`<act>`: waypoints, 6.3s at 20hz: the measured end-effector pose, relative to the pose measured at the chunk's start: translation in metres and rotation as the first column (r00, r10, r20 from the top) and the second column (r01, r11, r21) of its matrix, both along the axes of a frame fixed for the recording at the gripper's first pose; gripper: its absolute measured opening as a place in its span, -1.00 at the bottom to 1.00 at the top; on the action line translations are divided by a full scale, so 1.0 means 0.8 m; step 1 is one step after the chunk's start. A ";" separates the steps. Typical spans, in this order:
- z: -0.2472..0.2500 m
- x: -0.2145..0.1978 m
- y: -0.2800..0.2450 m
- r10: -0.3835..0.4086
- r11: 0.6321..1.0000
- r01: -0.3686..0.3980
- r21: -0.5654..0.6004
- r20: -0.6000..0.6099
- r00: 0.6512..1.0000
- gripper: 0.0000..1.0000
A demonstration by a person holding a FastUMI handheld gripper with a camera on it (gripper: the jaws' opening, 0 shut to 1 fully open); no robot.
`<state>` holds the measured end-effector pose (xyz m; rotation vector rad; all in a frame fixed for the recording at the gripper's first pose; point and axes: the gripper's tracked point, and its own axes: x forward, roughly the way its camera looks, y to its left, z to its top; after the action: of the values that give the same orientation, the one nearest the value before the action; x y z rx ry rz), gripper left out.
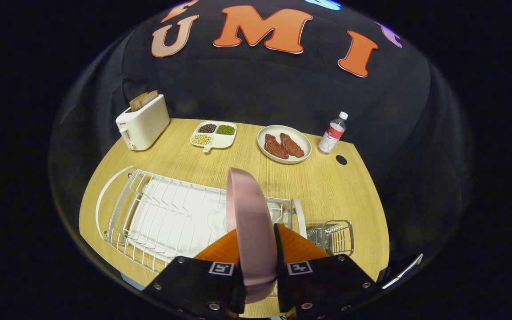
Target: Take the plate from the dish rack, then take the spoon from the basket and place it into the plate.
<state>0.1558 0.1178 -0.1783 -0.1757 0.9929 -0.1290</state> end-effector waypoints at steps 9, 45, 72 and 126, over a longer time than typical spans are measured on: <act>0.028 0.007 0.006 0.032 0.999 -0.032 0.016 0.015 0.999 -0.49; -0.018 -0.253 -0.005 0.121 0.904 -0.118 0.410 0.020 0.992 -0.49; -0.149 -0.303 -0.002 -0.018 0.699 0.102 0.708 -0.124 0.992 -0.43; -0.051 -0.091 -0.179 -0.069 0.997 0.039 0.071 0.489 0.870 -0.54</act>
<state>0.0829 -0.0252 -0.2194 -0.0541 0.4893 -0.1853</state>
